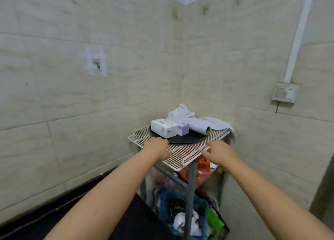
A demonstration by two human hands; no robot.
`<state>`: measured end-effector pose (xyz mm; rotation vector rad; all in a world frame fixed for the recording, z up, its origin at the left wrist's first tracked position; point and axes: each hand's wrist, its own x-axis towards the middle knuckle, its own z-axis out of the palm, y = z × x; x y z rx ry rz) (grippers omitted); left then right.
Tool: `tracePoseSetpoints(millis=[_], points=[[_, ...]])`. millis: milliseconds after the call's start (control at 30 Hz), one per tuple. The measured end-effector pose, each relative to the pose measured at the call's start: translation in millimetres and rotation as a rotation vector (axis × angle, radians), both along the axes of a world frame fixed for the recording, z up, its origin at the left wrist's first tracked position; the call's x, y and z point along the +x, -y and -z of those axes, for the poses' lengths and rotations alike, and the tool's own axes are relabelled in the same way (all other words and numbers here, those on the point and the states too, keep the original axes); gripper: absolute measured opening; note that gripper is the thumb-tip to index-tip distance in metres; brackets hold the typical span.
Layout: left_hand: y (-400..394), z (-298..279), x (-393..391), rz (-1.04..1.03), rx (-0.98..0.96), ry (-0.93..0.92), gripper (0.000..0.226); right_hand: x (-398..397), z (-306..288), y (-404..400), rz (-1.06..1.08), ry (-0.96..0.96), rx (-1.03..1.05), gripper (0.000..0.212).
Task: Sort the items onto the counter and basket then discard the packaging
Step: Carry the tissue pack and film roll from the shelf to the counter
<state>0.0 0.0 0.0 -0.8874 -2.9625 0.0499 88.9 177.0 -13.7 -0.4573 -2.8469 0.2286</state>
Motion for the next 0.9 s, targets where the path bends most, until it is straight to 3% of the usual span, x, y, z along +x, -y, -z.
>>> tracePoseSetpoints(millis=[267, 567, 733, 900], points=[[-69, 13, -99, -0.094, 0.03, 0.043, 0.043, -124, -4, -80, -0.04, -0.012, 0.058, 0.038], [-154, 35, -187, -0.314, 0.143, 0.015, 0.039, -273, 9, -188, -0.274, 0.109, 0.138, 0.048], [-160, 37, -220, -0.502, 0.267, -0.083, 0.044, -334, 13, -204, -0.434, 0.377, 0.033, 0.098], [-157, 37, -246, -0.685, 0.269, 0.078, 0.06, -369, 17, -197, -0.445, 0.474, -0.068, 0.118]])
